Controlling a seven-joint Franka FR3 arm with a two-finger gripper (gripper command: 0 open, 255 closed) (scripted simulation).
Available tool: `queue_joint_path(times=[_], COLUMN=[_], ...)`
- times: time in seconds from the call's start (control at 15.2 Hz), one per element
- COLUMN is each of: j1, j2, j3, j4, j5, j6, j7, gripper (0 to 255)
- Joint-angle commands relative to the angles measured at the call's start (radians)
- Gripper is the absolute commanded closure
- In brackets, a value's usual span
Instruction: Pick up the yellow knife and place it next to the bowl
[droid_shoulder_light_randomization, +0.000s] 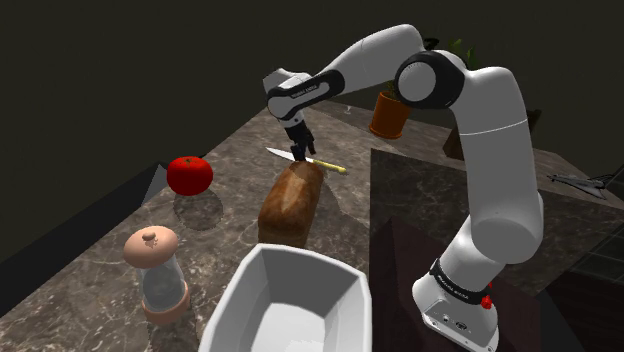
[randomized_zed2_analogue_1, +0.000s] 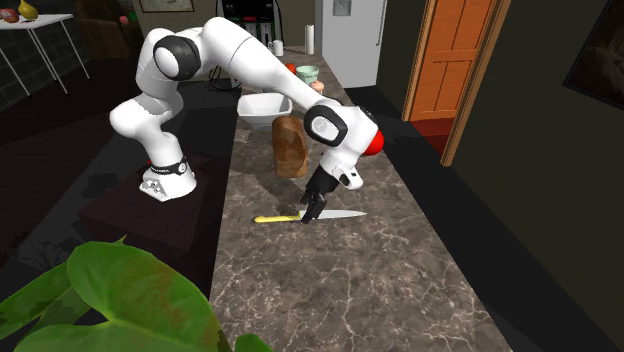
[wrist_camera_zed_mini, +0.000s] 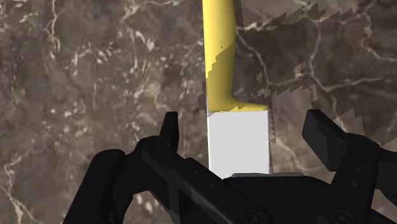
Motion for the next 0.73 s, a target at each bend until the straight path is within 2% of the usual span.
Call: queue_joint_path(times=[0.0,0.33,0.4,0.66], j1=[-0.001,-0.001,-0.001,-0.001], j2=[-0.001,-0.001,-0.001,-0.001], j3=[-0.001,-0.001,-0.001,0.0], j4=[-0.005,-0.005,-0.005,-0.007], j5=[-0.001,-0.001,-0.001,-0.001], j6=[0.005,0.005,0.005,0.007], j7=[-0.001,0.0,0.0,0.001], gripper=[0,0,255,255])
